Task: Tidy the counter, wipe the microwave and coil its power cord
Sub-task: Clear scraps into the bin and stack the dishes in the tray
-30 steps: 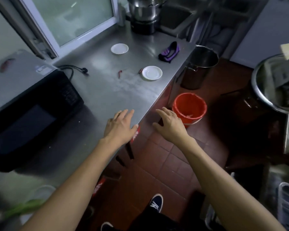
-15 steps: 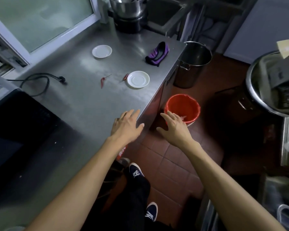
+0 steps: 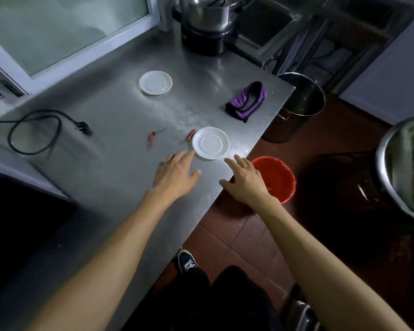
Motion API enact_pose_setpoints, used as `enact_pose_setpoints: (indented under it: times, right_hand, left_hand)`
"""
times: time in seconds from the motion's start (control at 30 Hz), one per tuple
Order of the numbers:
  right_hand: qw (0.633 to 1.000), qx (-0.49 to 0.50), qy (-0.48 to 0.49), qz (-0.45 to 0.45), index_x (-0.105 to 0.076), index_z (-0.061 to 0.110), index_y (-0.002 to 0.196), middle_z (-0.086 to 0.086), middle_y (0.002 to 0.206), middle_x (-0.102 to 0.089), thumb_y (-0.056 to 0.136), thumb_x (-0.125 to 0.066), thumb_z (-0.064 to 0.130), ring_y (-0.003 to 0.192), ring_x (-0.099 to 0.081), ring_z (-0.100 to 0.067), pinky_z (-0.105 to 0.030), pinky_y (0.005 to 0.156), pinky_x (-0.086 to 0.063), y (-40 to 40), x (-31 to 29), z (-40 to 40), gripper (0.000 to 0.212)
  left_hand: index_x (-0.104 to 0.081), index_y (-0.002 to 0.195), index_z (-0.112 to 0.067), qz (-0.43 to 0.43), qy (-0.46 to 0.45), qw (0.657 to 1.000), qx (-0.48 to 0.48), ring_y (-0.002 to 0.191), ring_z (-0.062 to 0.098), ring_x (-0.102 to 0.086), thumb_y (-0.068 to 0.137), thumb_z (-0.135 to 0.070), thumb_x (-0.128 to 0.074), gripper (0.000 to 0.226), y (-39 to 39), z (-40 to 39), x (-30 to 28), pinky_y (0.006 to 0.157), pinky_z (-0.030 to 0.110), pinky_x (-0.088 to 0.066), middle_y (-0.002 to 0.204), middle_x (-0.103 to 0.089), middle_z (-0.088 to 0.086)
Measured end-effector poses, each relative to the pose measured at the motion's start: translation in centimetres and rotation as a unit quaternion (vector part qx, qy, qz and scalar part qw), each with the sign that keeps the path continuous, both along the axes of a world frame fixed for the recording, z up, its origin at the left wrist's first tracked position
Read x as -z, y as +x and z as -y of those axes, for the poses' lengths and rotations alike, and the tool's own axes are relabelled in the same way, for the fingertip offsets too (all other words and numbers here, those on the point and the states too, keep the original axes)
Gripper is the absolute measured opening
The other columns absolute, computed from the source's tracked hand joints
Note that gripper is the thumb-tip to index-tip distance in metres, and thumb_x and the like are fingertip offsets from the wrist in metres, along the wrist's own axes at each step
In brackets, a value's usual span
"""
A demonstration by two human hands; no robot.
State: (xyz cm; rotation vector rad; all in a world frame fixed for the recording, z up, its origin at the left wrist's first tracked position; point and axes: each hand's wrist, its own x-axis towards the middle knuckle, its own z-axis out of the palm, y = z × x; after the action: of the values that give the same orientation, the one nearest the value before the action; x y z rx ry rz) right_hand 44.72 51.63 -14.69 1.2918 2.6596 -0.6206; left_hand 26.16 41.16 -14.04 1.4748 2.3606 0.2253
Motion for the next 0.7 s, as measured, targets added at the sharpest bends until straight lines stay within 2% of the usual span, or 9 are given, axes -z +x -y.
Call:
enact_pose_setpoints:
  times: [0.13, 0.33, 0.53, 0.7]
  right_hand:
    - [0.999, -0.037, 0.001, 0.003, -0.029, 0.026, 0.153, -0.008, 0.163, -0.021, 0.090, -0.063, 0.046, 0.150, -0.018, -0.029, -0.051, 0.115, -0.028, -3.7, 1.0, -3.0, 0.074]
    - [0.993, -0.098, 0.004, 0.058, -0.025, 0.029, 0.151, -0.008, 0.165, -0.010, 0.088, -0.063, 0.049, 0.150, -0.010, -0.030, -0.048, 0.114, -0.026, -8.5, 4.8, -8.0, 0.077]
    - [0.981, -0.174, 0.022, 0.088, -0.017, 0.032, 0.151, -0.009, 0.164, -0.004, 0.078, -0.067, 0.064, 0.150, -0.005, -0.037, -0.054, 0.113, -0.025, -12.0, 7.8, -13.0, 0.094]
    - [0.967, -0.231, 0.000, 0.109, -0.006, 0.035, 0.154, -0.005, 0.165, 0.009, 0.070, -0.067, 0.074, 0.150, 0.010, -0.039, -0.064, 0.115, -0.012, -13.8, 9.2, -14.9, 0.110]
  left_hand:
    - [-0.028, 0.155, -0.021, -0.001, -0.011, 0.999, -0.030, 0.141, 0.024, -0.036, 0.098, -0.048, -0.048, 0.065, -2.8, -2.0, 0.5, 0.109, 0.046, -0.037, 0.156, -0.036, 0.001]
    - [-0.034, 0.151, -0.021, -0.005, -0.030, 0.997, -0.076, 0.141, 0.023, -0.037, 0.096, -0.050, -0.051, 0.064, -5.3, -5.7, 2.5, 0.108, 0.048, -0.040, 0.153, -0.041, 0.000]
    - [-0.039, 0.149, -0.019, -0.012, -0.068, 0.990, -0.120, 0.139, 0.024, -0.040, 0.095, -0.050, -0.052, 0.063, -6.7, -9.9, 4.5, 0.113, 0.048, -0.034, 0.149, -0.047, 0.001]
    - [-0.038, 0.150, -0.021, -0.004, -0.093, 0.982, -0.162, 0.140, 0.023, -0.040, 0.096, -0.051, -0.050, 0.063, -7.3, -12.3, 5.4, 0.112, 0.047, -0.036, 0.151, -0.046, 0.002]
